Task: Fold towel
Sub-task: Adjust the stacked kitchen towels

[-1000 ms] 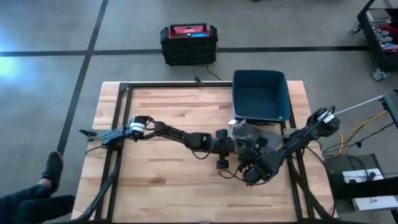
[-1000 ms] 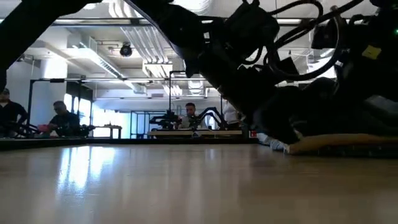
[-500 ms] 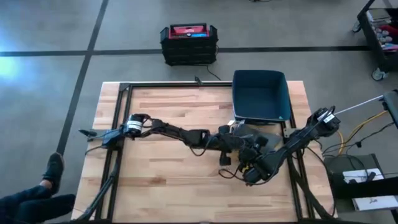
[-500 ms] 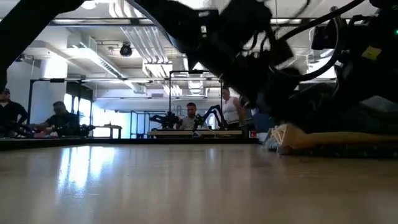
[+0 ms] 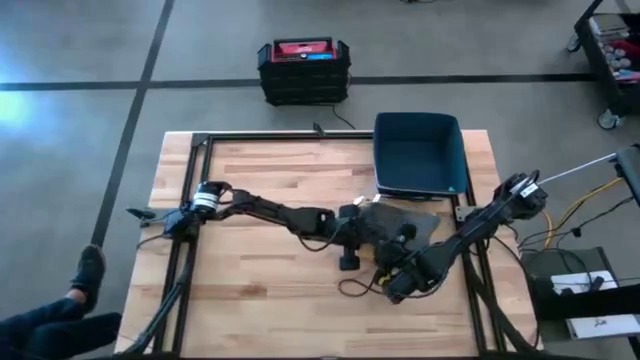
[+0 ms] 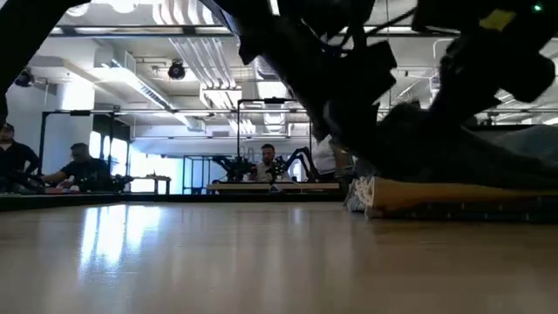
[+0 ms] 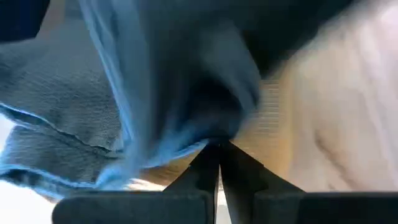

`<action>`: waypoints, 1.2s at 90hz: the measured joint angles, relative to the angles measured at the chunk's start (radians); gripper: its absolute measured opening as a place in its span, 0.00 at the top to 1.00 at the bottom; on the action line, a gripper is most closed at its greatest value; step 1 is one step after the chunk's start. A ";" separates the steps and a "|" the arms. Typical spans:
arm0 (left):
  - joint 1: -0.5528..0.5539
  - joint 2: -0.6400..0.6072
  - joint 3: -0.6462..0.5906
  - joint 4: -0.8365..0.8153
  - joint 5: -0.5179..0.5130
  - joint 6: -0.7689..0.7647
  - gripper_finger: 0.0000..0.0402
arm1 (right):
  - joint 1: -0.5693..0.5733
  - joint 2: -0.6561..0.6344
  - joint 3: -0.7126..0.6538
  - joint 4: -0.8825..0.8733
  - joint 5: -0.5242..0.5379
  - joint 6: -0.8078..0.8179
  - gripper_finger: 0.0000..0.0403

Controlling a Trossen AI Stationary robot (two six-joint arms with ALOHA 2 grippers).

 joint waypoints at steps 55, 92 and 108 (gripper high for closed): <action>-0.152 -0.387 -0.382 0.199 -0.011 -0.124 1.00 | 0.168 -0.172 0.048 -0.259 -0.093 0.149 1.00; 0.077 -0.074 -0.238 0.554 0.294 -0.078 1.00 | 0.211 -0.468 -0.422 0.124 -0.076 0.238 1.00; 0.073 0.024 -0.171 0.366 0.309 -0.053 1.00 | 0.220 -0.490 -0.623 0.432 -0.136 0.216 1.00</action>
